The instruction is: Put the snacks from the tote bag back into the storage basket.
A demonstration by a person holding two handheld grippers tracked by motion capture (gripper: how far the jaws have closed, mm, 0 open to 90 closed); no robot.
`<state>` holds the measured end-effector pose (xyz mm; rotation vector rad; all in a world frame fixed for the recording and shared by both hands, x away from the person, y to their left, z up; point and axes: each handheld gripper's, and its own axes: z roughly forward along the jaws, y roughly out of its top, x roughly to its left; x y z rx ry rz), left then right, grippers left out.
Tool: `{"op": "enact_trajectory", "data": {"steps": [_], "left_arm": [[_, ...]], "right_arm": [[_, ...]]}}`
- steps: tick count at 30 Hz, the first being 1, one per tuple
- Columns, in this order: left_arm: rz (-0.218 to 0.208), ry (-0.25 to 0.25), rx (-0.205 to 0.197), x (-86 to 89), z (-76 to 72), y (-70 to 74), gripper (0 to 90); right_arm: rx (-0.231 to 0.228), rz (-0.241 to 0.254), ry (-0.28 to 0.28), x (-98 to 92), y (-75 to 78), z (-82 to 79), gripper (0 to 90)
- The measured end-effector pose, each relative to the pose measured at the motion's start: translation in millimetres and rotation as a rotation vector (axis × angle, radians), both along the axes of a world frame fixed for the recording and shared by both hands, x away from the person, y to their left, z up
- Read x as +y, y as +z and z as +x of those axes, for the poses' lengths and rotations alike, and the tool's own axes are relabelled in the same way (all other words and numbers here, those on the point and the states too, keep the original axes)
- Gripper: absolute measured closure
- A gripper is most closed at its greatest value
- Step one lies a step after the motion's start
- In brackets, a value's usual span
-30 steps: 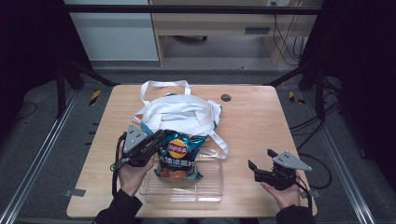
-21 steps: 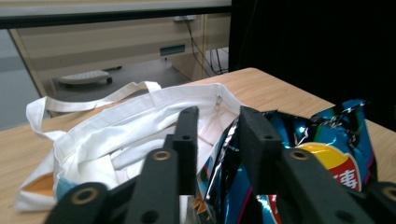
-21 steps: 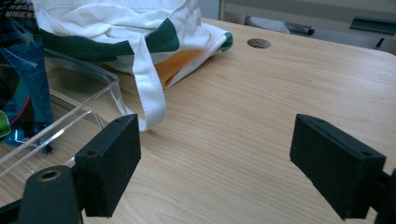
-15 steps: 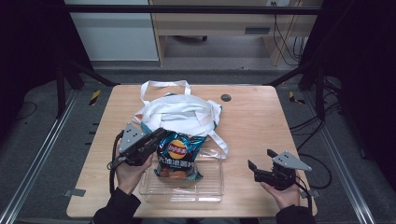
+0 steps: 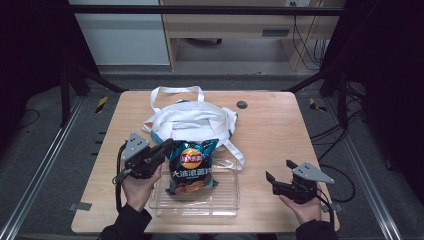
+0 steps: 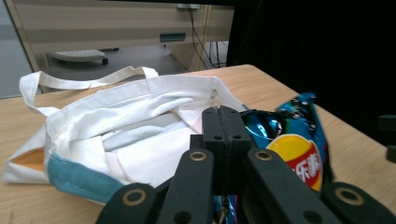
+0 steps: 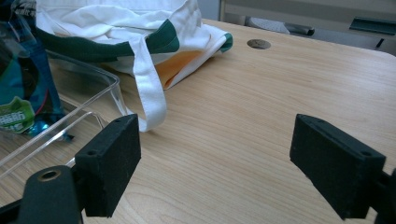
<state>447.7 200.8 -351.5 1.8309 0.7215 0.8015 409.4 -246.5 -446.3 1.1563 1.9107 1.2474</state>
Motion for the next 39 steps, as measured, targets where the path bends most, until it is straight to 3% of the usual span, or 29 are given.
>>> {"op": "enact_trajectory", "data": {"steps": [7,10,15,16,20,23,27,33,34,39], "left_arm": [[0.064,0.009,-0.062,-2.0,14.3,-4.0,88.8],[0.089,-0.022,-0.064,-3.0,20.9,-4.3,85.9],[0.085,-0.028,-0.063,-2.2,21.0,-3.6,81.7],[0.086,-0.031,-0.065,-0.6,20.2,-2.8,75.7],[0.095,-0.030,-0.081,2.6,17.7,-0.6,68.3],[0.101,-0.026,-0.095,6.1,13.9,2.1,57.2],[0.113,-0.052,-0.102,11.9,6.0,7.5,50.2],[0.114,-0.073,-0.081,19.3,-1.8,8.0,46.4],[0.135,-0.082,-0.080,23.9,-5.8,6.8,46.3],[0.145,-0.069,-0.082,33.0,-12.9,5.4,45.1]], "right_arm": [[0.003,0.000,0.000,0.5,-0.4,0.5,16.4],[0.003,0.000,-0.001,0.4,-0.3,0.3,16.5],[0.003,0.000,-0.001,0.1,-0.4,0.5,16.5],[0.001,0.000,-0.002,0.1,-0.3,0.4,16.4],[0.002,0.001,-0.002,-0.1,-0.1,0.2,16.5],[0.001,0.001,-0.003,-0.3,0.0,0.1,16.5],[0.001,0.001,-0.004,-0.3,0.1,-0.1,16.4],[0.000,0.002,-0.003,-0.2,0.1,-0.3,16.4],[-0.001,0.003,-0.004,-0.3,0.2,-0.4,16.4],[0.000,0.001,-0.006,-0.4,0.1,-0.2,16.4]]}}
